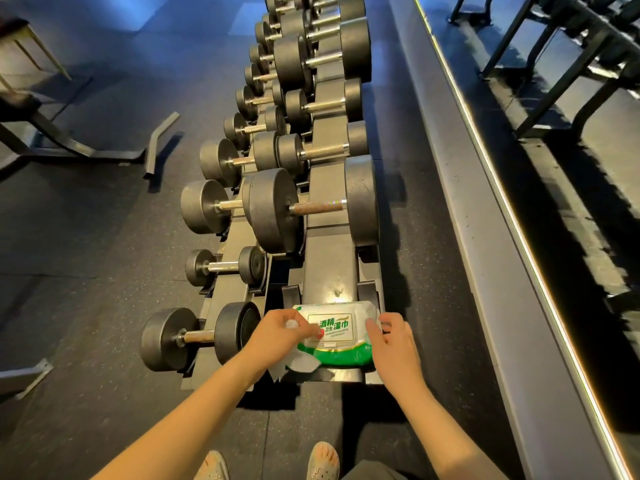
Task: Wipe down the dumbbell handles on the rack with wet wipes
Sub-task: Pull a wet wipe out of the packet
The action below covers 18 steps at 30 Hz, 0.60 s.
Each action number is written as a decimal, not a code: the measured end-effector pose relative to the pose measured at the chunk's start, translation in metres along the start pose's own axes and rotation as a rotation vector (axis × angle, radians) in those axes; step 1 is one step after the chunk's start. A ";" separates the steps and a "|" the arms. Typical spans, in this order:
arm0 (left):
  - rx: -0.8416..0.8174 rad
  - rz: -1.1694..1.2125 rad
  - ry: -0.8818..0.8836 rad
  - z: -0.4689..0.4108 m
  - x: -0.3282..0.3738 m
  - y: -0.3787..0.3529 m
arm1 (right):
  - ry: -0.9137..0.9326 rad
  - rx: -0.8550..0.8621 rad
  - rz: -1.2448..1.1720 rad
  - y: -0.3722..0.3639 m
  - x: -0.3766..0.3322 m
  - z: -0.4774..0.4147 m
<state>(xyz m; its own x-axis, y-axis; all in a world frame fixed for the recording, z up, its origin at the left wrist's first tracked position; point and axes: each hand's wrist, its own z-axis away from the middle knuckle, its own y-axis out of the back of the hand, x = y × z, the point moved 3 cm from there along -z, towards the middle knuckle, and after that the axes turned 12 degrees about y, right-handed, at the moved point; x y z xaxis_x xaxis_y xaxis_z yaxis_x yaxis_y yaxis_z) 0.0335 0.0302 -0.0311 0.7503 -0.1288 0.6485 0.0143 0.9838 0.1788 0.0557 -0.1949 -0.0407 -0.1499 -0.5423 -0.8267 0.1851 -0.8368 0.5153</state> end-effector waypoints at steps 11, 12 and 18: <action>0.277 -0.303 0.020 -0.011 -0.018 -0.018 | 0.013 -0.156 0.208 -0.014 -0.006 -0.015; 0.290 -0.334 0.039 -0.011 -0.016 -0.019 | 0.017 -0.153 0.222 -0.015 -0.007 -0.015; 0.308 -0.447 0.111 -0.011 -0.005 -0.025 | 0.020 -0.172 0.281 -0.016 -0.013 -0.024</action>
<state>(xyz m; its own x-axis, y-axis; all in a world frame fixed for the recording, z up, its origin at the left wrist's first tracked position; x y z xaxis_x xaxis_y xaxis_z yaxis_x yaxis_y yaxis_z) 0.0371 0.0079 -0.0469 0.7810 -0.4952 0.3806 0.1663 0.7523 0.6375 0.0776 -0.1723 -0.0437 -0.0508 -0.7471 -0.6627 0.3781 -0.6286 0.6797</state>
